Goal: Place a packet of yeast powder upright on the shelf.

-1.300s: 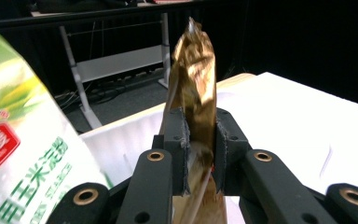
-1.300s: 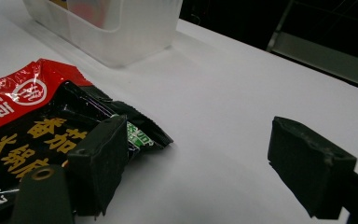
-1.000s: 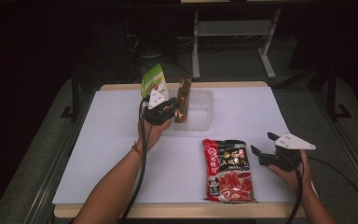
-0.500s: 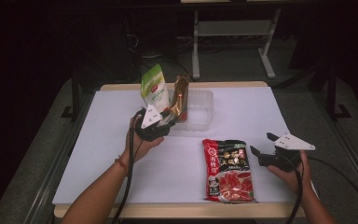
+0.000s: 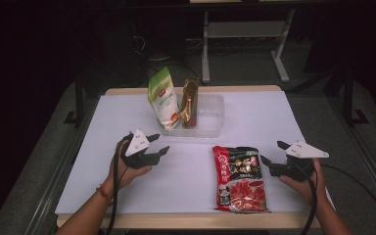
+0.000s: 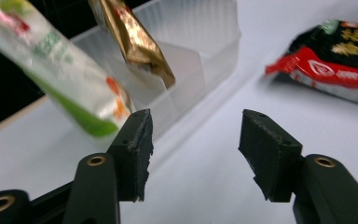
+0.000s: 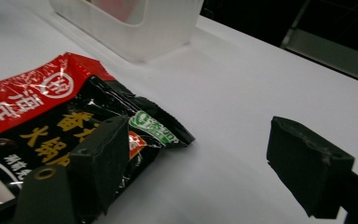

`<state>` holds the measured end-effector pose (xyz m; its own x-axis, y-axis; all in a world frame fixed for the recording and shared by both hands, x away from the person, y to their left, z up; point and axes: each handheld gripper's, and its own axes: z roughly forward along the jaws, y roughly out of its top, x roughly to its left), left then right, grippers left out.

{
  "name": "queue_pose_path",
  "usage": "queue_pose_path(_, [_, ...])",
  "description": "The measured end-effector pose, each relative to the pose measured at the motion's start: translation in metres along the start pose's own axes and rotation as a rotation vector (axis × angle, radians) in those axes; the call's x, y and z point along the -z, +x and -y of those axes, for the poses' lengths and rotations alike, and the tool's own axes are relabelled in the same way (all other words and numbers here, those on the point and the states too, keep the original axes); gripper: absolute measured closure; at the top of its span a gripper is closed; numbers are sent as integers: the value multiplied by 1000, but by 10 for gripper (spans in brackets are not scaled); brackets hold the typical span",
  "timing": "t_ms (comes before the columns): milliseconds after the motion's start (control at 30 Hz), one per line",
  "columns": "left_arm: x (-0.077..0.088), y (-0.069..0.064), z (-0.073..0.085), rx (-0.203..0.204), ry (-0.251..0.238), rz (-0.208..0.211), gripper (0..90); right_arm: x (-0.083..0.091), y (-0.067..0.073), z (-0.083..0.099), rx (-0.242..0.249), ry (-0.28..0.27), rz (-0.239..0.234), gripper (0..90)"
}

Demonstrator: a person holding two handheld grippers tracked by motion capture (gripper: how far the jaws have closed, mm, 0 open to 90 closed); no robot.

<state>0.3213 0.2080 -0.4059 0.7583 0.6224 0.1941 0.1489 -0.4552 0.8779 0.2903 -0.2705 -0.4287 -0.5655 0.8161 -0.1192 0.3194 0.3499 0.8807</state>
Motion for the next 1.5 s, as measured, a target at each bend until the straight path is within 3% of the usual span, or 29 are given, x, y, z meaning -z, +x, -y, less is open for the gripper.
queue_pose_path(167, [24, 0, 17, 33, 10, 8, 365, 1, 6, -6, 6, 11, -36, 196])
queue_pose_path(200, [30, -1, 21, 32, 13, -7, 360, 1, 8, -7, 13, 19, -40, 196])
queue_pose_path(267, [39, 0, 27, 72, 4, 17, 347, 2, 10, -9, 8, 28, -61, 198])
queue_pose_path(333, [47, -1, 32, 63, 10, 0, 337, 1, 12, -11, 5, 45, -72, 206])
queue_pose_path(467, [59, -3, 43, 78, 5, 9, 334, -1, 13, -17, -5, 87, -79, 213])
queue_pose_path(600, [68, -3, 51, 88, -6, 24, 332, -3, 17, -22, -45, 113, -109, 213])
queue_pose_path(700, [69, -3, 55, 89, -7, 41, 339, -9, 23, -23, -54, 139, -119, 202])
queue_pose_path(767, [68, -3, 58, 86, 1, 59, 343, -15, 24, -21, -98, 133, -144, 197])
queue_pose_path(833, [65, -1, 60, 76, 10, 71, 329, -21, 28, -23, -56, 168, -144, 178])
queue_pose_path(867, [64, -1, 60, 68, 21, 60, 322, -24, 29, -24, -38, 181, -140, 180])
queue_pose_path(967, [62, 2, 62, 68, 35, 44, 300, -29, 29, -22, -59, 187, -169, 177])
queue_pose_path(1067, [63, 3, 63, 71, 29, 17, 282, -33, 29, -16, -45, 232, -167, 169])
queue_pose_path(1233, [66, 6, 62, 77, 14, -32, 281, -36, 26, -9, -87, 252, -174, 149])
queue_pose_path(1333, [65, 6, 62, 72, 19, -29, 276, -38, 27, -8, -86, 259, -175, 143])
queue_pose_path(1500, [65, 3, 60, 62, 17, -21, 273, -43, 28, -4, -127, 274, -192, 136])
